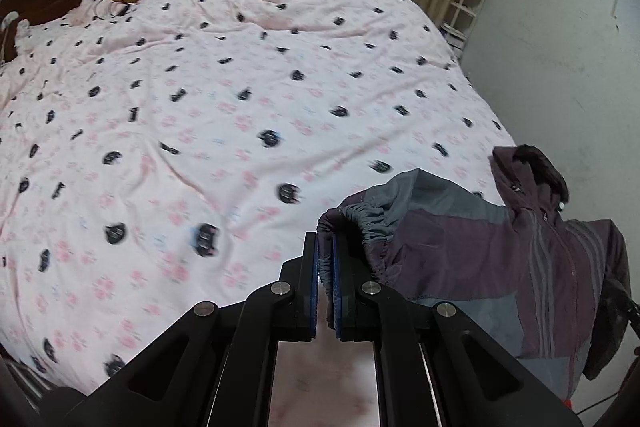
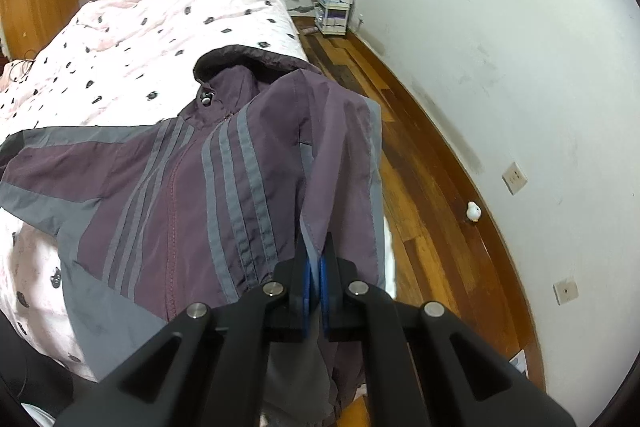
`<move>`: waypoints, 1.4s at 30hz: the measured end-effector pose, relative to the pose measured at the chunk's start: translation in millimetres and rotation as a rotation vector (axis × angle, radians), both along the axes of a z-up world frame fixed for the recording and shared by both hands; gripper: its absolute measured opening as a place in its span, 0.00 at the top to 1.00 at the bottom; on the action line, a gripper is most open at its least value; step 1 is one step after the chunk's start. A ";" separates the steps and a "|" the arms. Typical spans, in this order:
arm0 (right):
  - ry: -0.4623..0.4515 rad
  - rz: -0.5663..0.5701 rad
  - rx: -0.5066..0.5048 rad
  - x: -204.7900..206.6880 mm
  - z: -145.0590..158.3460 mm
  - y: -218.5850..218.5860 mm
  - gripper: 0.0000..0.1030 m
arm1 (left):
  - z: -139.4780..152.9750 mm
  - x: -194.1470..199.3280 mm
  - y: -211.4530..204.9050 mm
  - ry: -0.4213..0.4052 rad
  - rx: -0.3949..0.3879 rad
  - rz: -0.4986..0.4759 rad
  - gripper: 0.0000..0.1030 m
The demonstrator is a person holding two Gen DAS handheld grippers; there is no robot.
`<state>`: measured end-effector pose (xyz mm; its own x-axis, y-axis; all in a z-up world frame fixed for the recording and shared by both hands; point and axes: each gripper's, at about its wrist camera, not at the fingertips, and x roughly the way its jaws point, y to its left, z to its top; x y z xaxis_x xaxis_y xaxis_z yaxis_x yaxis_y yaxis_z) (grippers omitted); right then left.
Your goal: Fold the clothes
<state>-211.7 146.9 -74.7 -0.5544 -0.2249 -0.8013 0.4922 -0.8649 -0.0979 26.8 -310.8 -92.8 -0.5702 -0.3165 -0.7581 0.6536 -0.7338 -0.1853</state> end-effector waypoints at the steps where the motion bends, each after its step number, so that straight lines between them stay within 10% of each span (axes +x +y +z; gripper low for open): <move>1: 0.001 0.012 0.001 1.6 1.2 -6.9 0.96 | 0.9 4.1 -6.9 -0.004 -0.008 0.015 0.95; 27: -0.051 0.550 -0.012 130.9 -12.7 -299.0 0.96 | 4.8 236.0 -182.7 -0.128 -0.137 0.528 1.00; 42: -0.068 0.572 0.031 136.1 -29.1 -325.5 0.96 | -23.5 248.2 -179.7 -0.121 -0.048 0.442 0.99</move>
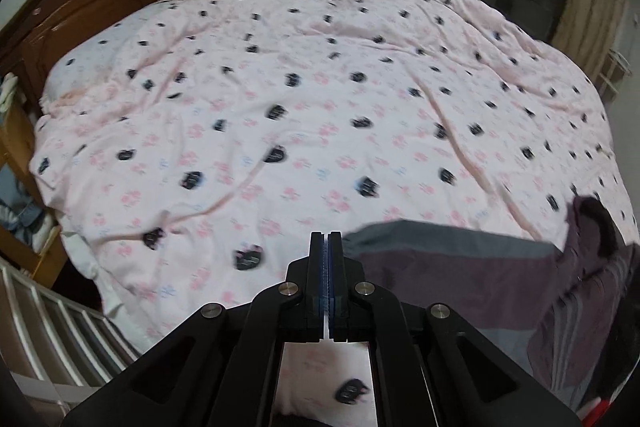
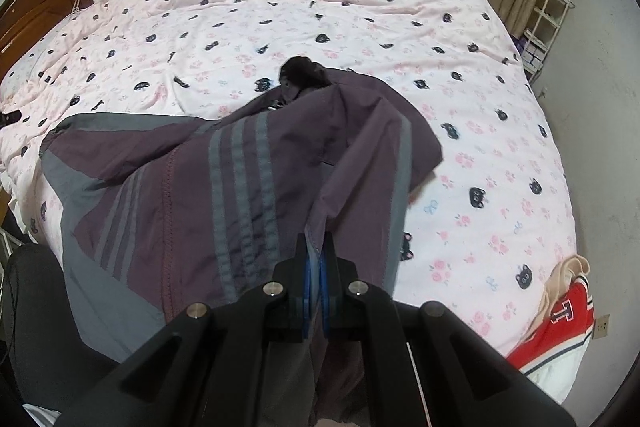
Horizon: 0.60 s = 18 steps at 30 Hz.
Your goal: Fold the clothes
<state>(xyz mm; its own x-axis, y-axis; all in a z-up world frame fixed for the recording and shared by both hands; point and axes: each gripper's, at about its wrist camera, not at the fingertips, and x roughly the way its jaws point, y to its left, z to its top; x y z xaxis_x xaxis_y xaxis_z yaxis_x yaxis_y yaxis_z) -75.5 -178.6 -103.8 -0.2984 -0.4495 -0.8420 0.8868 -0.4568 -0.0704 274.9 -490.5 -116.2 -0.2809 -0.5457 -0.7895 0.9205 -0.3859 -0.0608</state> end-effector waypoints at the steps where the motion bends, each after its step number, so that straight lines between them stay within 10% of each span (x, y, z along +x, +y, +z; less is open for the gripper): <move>1: 0.000 -0.006 0.001 -2.3 0.5 2.6 0.96 | -1.1 -6.0 3.4 0.002 0.007 -0.017 0.98; 13: 0.020 -0.079 0.045 -17.5 18.6 51.2 0.96 | -11.3 -76.1 67.0 0.086 0.059 -0.267 0.55; 18: -0.002 -0.108 0.095 -21.3 5.1 80.8 0.96 | -21.4 -95.7 82.9 0.090 0.084 -0.320 0.55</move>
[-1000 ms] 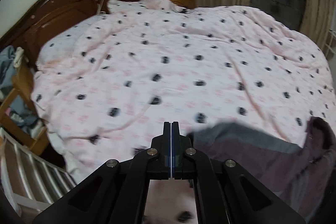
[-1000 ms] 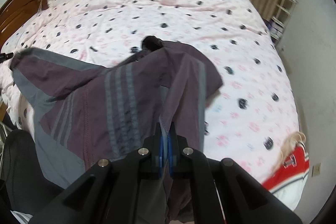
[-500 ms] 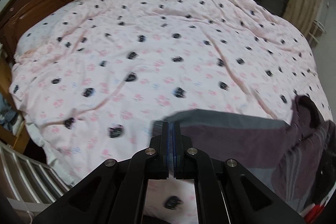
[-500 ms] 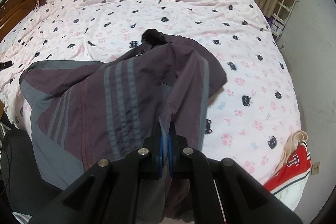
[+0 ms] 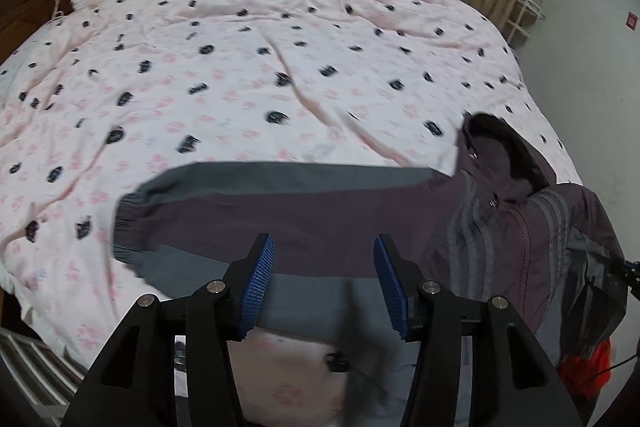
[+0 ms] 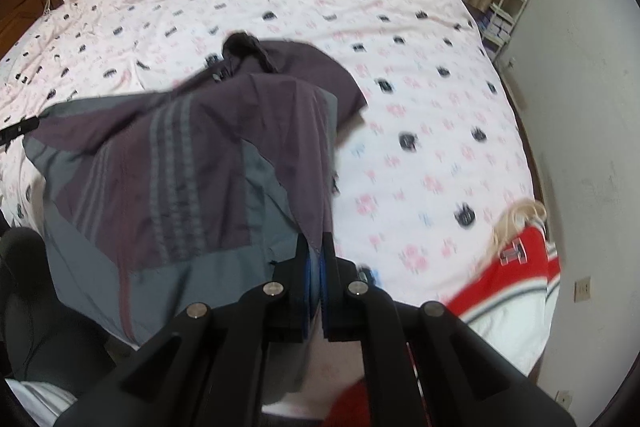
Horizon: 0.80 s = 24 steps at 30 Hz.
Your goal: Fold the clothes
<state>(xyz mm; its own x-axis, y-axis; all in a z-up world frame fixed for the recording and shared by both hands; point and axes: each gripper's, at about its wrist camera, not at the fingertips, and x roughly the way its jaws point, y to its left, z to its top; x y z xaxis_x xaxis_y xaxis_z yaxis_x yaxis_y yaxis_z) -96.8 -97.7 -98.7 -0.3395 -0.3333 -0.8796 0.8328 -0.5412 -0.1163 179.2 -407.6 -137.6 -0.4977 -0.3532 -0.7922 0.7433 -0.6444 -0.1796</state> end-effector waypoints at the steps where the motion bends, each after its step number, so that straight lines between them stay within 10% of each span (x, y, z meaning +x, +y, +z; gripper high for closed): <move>1: -0.008 -0.008 0.008 -0.9 -4.0 5.7 0.96 | -2.5 -2.9 3.4 -0.001 0.004 -0.010 0.55; 12: -0.082 0.010 0.113 10.5 -49.0 35.5 0.91 | -46.6 -28.6 29.7 -0.064 0.028 -0.099 0.55; 14: -0.081 0.020 0.086 10.8 -43.1 36.3 0.78 | -54.1 -31.2 32.8 -0.080 0.017 -0.108 0.55; 16: -0.070 0.025 0.029 8.2 -26.5 35.7 0.35 | -59.1 -31.4 35.7 -0.083 0.001 -0.114 0.53; 17: -0.061 0.029 -0.001 6.1 -17.0 34.8 0.30 | -60.5 -31.0 36.7 -0.079 -0.004 -0.116 0.52; 24: -0.048 0.049 -0.119 -27.0 36.2 -6.3 0.30 | -68.6 -28.9 40.7 -0.033 -0.022 -0.133 0.40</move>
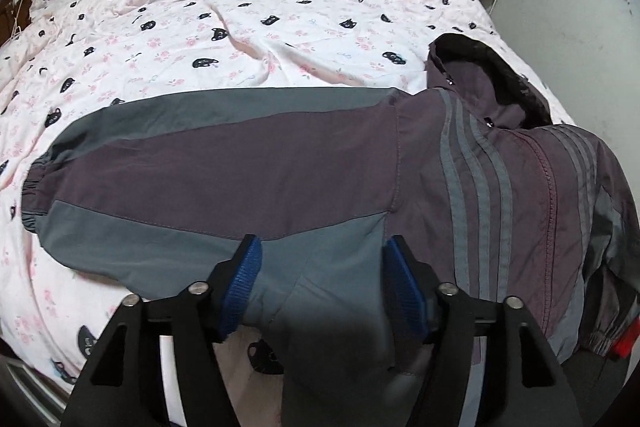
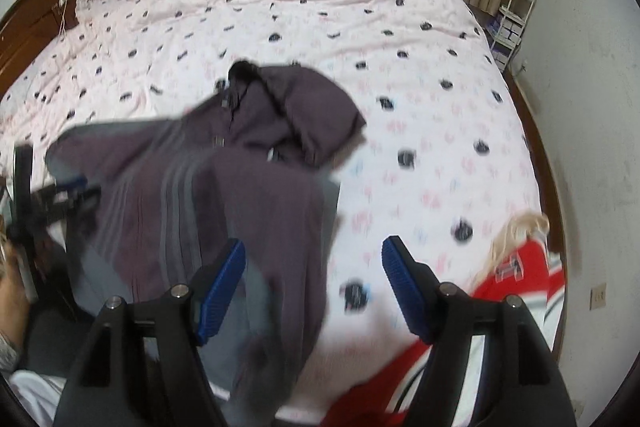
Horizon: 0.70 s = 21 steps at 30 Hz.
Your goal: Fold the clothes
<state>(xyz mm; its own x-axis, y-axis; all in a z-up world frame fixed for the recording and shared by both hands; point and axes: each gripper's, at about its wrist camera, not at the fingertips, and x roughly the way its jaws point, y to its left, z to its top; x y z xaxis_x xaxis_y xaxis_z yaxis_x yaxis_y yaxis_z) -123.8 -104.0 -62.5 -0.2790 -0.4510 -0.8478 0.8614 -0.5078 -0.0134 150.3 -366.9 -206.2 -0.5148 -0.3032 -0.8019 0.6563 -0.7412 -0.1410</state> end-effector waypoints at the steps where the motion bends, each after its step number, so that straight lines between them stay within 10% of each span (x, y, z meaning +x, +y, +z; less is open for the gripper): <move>1: -0.004 -0.004 -0.013 -8.8 0.4 -9.5 0.30 | -2.8 -1.4 1.5 -0.007 -0.012 -0.003 0.40; 15: -0.580 -0.174 -0.102 -193.3 -106.4 -119.7 0.31 | -15.2 -13.9 9.5 -0.023 -0.109 0.000 0.25; 21: -0.656 -0.175 -0.075 -202.7 -143.7 -139.2 0.41 | -16.6 -16.1 8.3 -0.016 -0.113 0.002 0.25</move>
<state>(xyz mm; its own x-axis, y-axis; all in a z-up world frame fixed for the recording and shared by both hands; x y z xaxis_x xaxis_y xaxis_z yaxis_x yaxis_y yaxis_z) -326.6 -243.2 -206.2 0.2078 -0.5104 -0.8345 0.5846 -0.6192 0.5243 134.2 -358.5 -222.9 -0.5015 -0.3932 -0.7706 0.6596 -0.7502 -0.0465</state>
